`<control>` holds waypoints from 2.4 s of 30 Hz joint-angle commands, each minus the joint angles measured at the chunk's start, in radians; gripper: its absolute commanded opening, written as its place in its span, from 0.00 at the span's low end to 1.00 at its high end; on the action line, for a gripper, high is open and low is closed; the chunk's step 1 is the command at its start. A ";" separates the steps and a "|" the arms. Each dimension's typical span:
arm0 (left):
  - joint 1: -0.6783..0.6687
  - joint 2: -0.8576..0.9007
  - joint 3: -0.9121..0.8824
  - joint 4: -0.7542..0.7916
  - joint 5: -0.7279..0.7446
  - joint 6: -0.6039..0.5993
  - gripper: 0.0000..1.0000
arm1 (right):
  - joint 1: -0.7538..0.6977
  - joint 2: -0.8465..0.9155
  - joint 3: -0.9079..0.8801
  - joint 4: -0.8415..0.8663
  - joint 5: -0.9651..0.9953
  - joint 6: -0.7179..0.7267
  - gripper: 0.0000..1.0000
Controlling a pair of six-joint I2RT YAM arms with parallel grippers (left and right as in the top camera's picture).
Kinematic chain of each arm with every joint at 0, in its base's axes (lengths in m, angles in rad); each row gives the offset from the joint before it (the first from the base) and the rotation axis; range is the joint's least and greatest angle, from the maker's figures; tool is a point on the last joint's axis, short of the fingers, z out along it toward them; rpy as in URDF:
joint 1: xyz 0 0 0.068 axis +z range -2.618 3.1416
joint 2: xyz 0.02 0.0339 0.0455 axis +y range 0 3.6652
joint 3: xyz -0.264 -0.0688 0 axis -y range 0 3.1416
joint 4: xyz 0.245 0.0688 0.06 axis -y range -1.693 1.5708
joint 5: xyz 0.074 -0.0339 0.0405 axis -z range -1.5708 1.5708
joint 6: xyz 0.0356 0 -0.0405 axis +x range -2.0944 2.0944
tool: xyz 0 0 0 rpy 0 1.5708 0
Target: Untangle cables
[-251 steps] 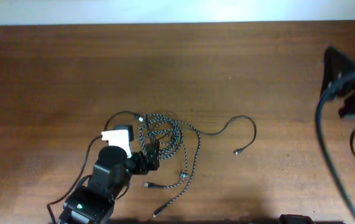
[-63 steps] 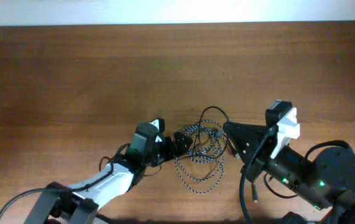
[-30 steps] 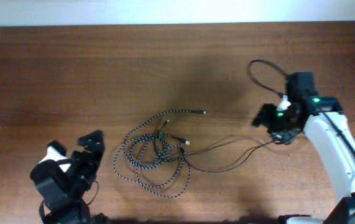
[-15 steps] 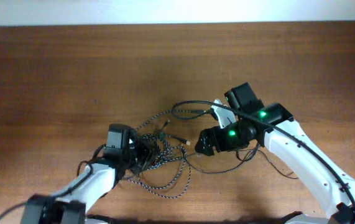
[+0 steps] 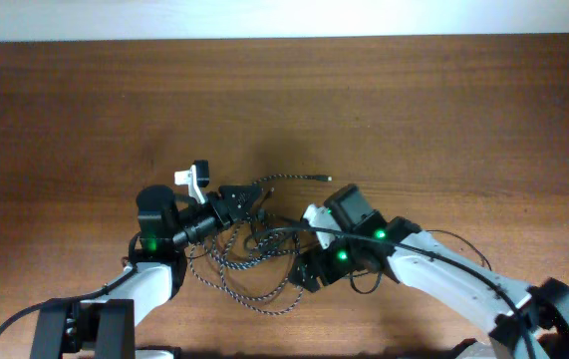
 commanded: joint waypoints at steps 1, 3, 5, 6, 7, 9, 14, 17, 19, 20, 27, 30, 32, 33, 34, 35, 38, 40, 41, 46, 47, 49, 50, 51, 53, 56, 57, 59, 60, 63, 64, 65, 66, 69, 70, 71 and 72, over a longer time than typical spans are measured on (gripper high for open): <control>0.005 0.000 0.003 0.002 0.177 0.125 0.60 | 0.013 0.037 -0.006 0.008 -0.013 0.032 0.51; 0.005 0.000 0.003 0.001 0.247 0.193 0.65 | 0.013 0.037 -0.005 0.015 -0.008 0.039 0.46; 0.005 0.000 0.003 -0.113 0.212 0.301 0.76 | 0.013 0.037 -0.005 0.020 0.022 0.076 0.17; 0.005 0.000 0.003 -0.281 0.097 0.347 0.76 | 0.006 0.037 -0.001 0.027 0.022 0.076 0.04; 0.005 0.000 0.003 -0.510 -0.123 0.346 0.77 | -0.040 0.037 0.017 0.021 0.040 0.076 0.04; 0.005 0.000 0.003 -0.787 -0.308 0.346 0.80 | -0.199 0.037 0.044 -0.110 0.200 0.076 0.04; 0.005 0.000 0.003 -0.747 -0.383 0.333 0.88 | -0.678 0.036 0.107 -0.289 0.291 0.076 0.04; 0.135 0.000 0.047 -0.689 -0.548 0.256 0.88 | -0.790 0.036 0.108 -0.338 0.321 0.076 0.04; 0.209 0.000 0.068 -0.687 -0.517 0.213 0.88 | -0.802 0.036 0.108 -0.376 0.282 0.076 0.32; 0.216 0.000 0.068 -0.706 -0.519 0.213 0.89 | -0.802 0.036 0.108 -0.416 0.216 0.069 0.56; 0.216 0.000 0.068 -0.731 -0.522 0.213 0.95 | -0.555 -0.080 0.108 -0.286 -0.392 -0.647 1.00; 0.216 0.000 0.068 -0.732 -0.521 0.213 0.99 | -0.266 -0.006 0.107 -0.008 -0.119 -0.644 0.81; 0.216 0.000 0.068 -0.731 -0.522 0.213 0.99 | -0.157 0.087 0.107 0.148 -0.031 -0.644 0.79; 0.216 0.000 0.068 -0.731 -0.522 0.213 0.99 | -0.120 0.161 0.109 0.230 0.014 -0.643 0.74; 0.216 0.000 0.068 -0.731 -0.522 0.213 1.00 | -0.121 0.160 0.109 0.250 0.014 -0.643 0.56; 0.216 0.000 0.068 -0.728 -0.523 0.213 0.99 | -0.117 0.160 0.108 0.256 0.016 -0.644 0.56; 0.216 0.000 0.068 -0.733 -0.522 0.213 0.99 | -0.111 0.186 0.108 0.297 0.020 -0.749 0.61; 0.216 0.000 0.068 -0.732 -0.522 0.213 0.99 | -0.063 0.189 0.108 0.280 0.015 -0.753 0.63; 0.216 0.000 0.068 -0.730 -0.522 0.213 0.99 | -0.027 0.196 0.108 0.280 0.034 -0.790 0.63; 0.216 0.000 0.068 -0.732 -0.522 0.213 0.99 | 0.066 0.242 0.108 0.323 0.182 -0.856 0.25; 0.216 0.000 0.068 -0.733 -0.522 0.213 0.99 | 0.066 0.242 0.108 0.337 0.183 -0.853 0.04; 0.216 0.000 0.068 -0.751 -0.523 0.214 0.99 | 0.064 0.226 0.108 0.349 0.192 -0.796 0.04; 0.216 0.000 0.068 -0.755 -0.523 0.214 0.99 | 0.052 0.167 0.108 0.354 0.277 -0.729 0.04; 0.216 0.000 0.068 -0.755 -0.523 0.214 0.99 | -0.005 0.005 0.108 0.308 0.417 -0.641 0.04; 0.216 0.000 0.068 -0.767 -0.566 0.214 0.99 | -0.205 -0.426 0.108 0.171 0.340 -0.566 0.04; 0.216 0.000 0.068 -0.777 -0.584 0.213 0.99 | -0.342 -0.689 0.108 0.105 0.323 -0.563 0.04; 0.216 0.000 0.068 -0.796 -0.566 0.213 0.99 | -0.342 -0.607 0.108 0.057 0.462 -0.560 0.04; 0.216 0.000 0.068 -0.816 -0.566 0.213 0.99 | -0.342 -0.460 0.108 -0.030 0.755 -0.225 0.04; 0.216 0.000 0.068 -0.815 -0.567 0.213 0.99 | -0.343 -0.397 0.108 -0.132 0.808 -0.076 0.04; 0.216 0.000 0.068 -0.810 -0.567 0.213 0.99 | -0.467 -0.322 0.108 -0.329 0.783 0.182 0.11; 0.216 0.000 0.068 -0.811 -0.567 0.213 0.99 | -0.514 -0.322 0.108 -0.418 0.784 0.227 0.04; 0.216 0.000 0.068 -0.811 -0.567 0.213 0.99 | -0.547 -0.322 0.108 -0.475 0.784 0.256 0.08; 0.216 0.000 0.068 -0.811 -0.567 0.213 0.99 | -0.562 -0.322 0.108 -0.514 0.743 0.256 0.33; 0.216 0.000 0.068 -0.811 -0.567 0.213 0.99 | -0.562 -0.322 0.108 -0.550 0.473 0.256 0.99; 0.216 0.000 0.068 -0.811 -0.566 0.213 1.00 | -0.562 -0.319 0.108 -0.564 0.529 0.326 0.99; 0.216 0.000 0.068 -0.813 -0.566 0.213 0.99 | -0.564 -0.309 0.108 -0.618 0.606 0.528 0.99; 0.216 0.000 0.068 -0.822 -0.566 0.213 0.99 | -0.564 -0.280 0.107 -0.689 0.723 0.808 0.99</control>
